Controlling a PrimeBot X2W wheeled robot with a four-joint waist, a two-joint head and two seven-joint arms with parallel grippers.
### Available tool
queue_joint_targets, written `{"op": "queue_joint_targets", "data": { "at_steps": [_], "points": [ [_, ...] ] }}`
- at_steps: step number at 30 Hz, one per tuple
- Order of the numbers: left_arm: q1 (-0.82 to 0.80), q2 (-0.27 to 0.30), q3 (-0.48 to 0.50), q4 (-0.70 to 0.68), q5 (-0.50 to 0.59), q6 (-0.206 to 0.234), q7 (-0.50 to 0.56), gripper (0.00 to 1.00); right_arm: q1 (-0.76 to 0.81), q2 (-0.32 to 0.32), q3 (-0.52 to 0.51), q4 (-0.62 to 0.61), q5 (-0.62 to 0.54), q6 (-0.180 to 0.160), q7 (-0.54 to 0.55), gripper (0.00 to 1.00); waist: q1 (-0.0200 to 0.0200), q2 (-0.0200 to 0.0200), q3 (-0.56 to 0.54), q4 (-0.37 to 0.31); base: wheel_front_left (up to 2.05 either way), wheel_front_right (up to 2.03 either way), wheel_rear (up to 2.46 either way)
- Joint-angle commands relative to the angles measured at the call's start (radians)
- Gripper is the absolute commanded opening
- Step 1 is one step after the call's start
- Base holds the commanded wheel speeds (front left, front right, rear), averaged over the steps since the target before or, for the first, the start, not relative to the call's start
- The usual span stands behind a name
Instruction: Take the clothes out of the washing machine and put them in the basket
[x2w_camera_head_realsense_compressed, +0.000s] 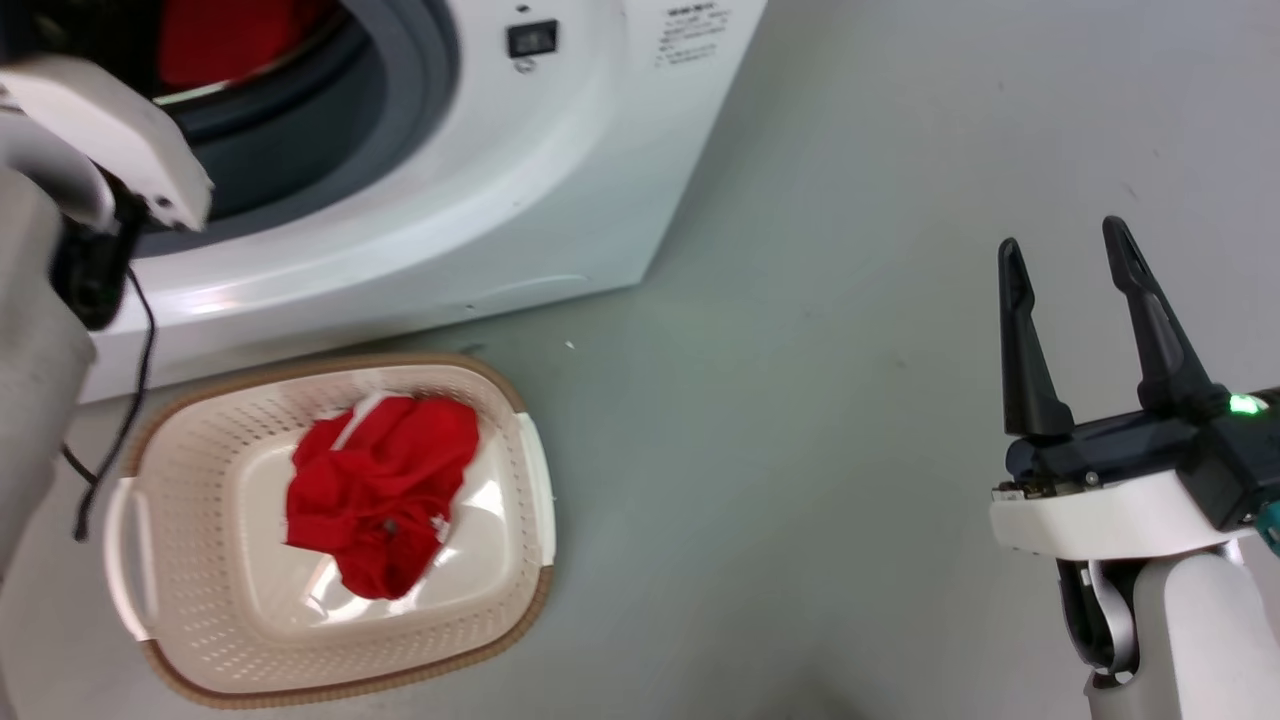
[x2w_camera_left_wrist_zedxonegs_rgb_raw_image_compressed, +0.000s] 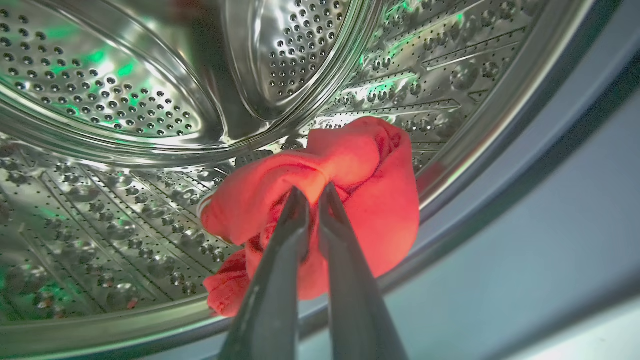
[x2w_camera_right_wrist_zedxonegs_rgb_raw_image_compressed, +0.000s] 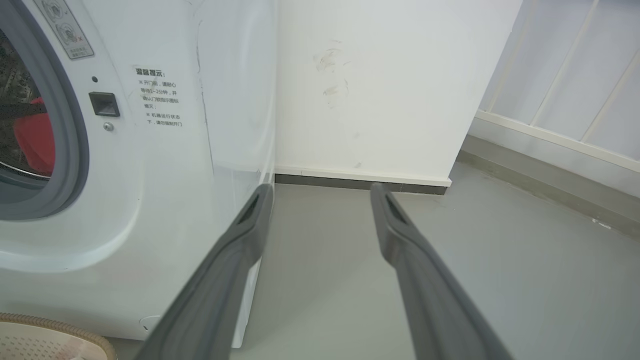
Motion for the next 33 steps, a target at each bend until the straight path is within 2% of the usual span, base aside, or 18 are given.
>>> {"op": "queue_joint_targets", "data": {
  "at_steps": [1, 4, 9, 14, 22, 23, 29, 33],
  "points": [
    [0.034, -0.012, 0.005, -0.016, 0.009, 0.012, -0.015, 0.00, 0.017, 0.001, -0.006, 0.004, -0.006, -0.001, -0.002, 1.00, 0.0001, 0.0000, -0.069, 0.061, 0.00, 0.00, 0.00],
    [0.082, -0.024, 0.032, -0.076, 0.040, 0.044, -0.026, 0.00, 0.025, 0.001, -0.014, 0.010, -0.020, -0.001, -0.002, 1.00, 0.0001, 0.0000, -0.107, 0.087, 0.00, 0.00, 0.00],
    [0.221, -0.021, 0.153, -0.279, 0.125, 0.117, -0.027, 0.00, 0.041, 0.001, -0.020, 0.026, -0.033, -0.001, -0.002, 1.00, 0.0001, 0.0000, -0.176, 0.119, 0.00, 0.00, 0.00],
    [0.394, -0.029, 0.290, -0.485, 0.204, 0.181, -0.027, 0.00, 0.061, 0.001, -0.023, 0.038, -0.037, -0.001, -0.002, 1.00, 0.0001, 0.0000, -0.240, 0.142, 0.00, 0.00, 0.00],
    [0.664, -0.059, 0.431, -0.768, 0.320, 0.279, -0.027, 0.00, 0.093, 0.001, -0.016, 0.062, -0.040, -0.001, -0.002, 1.00, 0.0001, 0.0000, -0.325, 0.171, 0.00, 0.00, 0.00],
    [0.755, -0.061, 0.460, -0.848, 0.344, 0.301, -0.026, 0.00, 0.104, 0.001, -0.006, 0.063, -0.036, -0.001, -0.002, 1.00, 0.0001, 0.0000, -0.339, 0.177, 0.00, 0.00, 0.00],
    [0.912, -0.045, 0.471, -0.927, 0.336, 0.322, -0.026, 0.00, 0.111, 0.001, -0.010, 0.059, -0.027, -0.001, -0.002, 1.00, 0.0001, 0.0000, -0.331, 0.180, 0.00, 0.00, 0.00],
    [0.991, -0.038, 0.445, -0.897, 0.310, 0.311, 0.003, 0.00, 0.111, 0.001, -0.004, 0.061, -0.022, -0.001, -0.002, 1.00, 0.0001, 0.0000, -0.310, 0.176, 0.00, 0.00, 0.00]
  ]
}}
